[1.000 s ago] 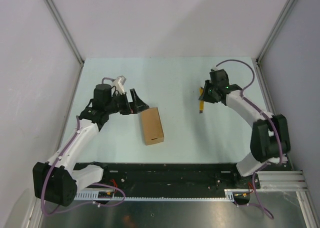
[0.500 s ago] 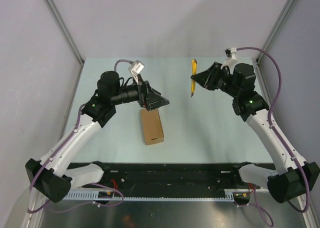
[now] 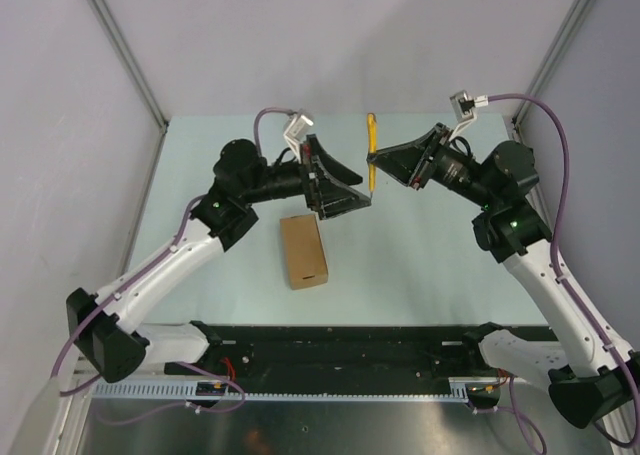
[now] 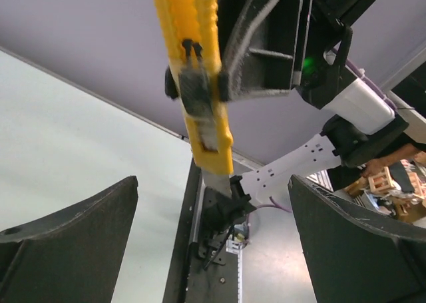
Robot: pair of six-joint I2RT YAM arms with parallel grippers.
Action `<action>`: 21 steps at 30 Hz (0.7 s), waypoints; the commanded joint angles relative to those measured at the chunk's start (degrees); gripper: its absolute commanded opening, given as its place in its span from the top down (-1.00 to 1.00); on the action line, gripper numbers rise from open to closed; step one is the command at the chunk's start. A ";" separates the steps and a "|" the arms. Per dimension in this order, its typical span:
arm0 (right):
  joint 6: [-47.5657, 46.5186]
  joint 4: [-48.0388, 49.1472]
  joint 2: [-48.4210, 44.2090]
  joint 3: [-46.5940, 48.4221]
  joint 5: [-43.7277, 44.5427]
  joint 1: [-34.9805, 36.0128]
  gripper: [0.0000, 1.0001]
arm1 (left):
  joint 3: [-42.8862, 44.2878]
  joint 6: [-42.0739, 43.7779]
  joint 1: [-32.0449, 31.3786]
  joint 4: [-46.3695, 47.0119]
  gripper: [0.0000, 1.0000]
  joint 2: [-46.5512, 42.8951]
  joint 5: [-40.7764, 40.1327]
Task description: Unpack the express box
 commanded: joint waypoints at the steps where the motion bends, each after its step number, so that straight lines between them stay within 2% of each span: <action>1: 1.36 5.15 -1.32 1.12 -2.69 2.09 0.86 | 4.93 -1.83 -2.27 4.11 -0.99 2.33 1.73; 5: 0.57 4.45 -1.85 1.12 -2.25 2.80 0.87 | 6.52 -1.74 -3.51 4.81 -0.85 3.31 2.26; 8: 0.40 4.10 -2.38 1.03 -2.17 3.07 0.87 | 6.78 -1.74 -4.04 5.17 -0.60 3.83 2.61; 9: 0.40 4.01 -2.47 1.12 -2.08 3.07 0.87 | 6.44 -1.83 -4.04 5.25 -0.41 3.75 2.44; 14: 0.31 3.92 -2.82 1.03 -2.96 2.98 0.87 | 5.03 -2.00 -3.95 5.43 0.08 3.39 2.00; 15: 0.31 3.75 -2.73 1.12 -2.96 2.98 0.87 | 4.76 -2.01 -4.04 5.52 0.26 3.31 1.65; 21: -0.30 2.26 -3.26 1.12 -2.87 3.24 0.86 | 4.67 -2.01 -4.04 5.61 0.66 3.48 0.68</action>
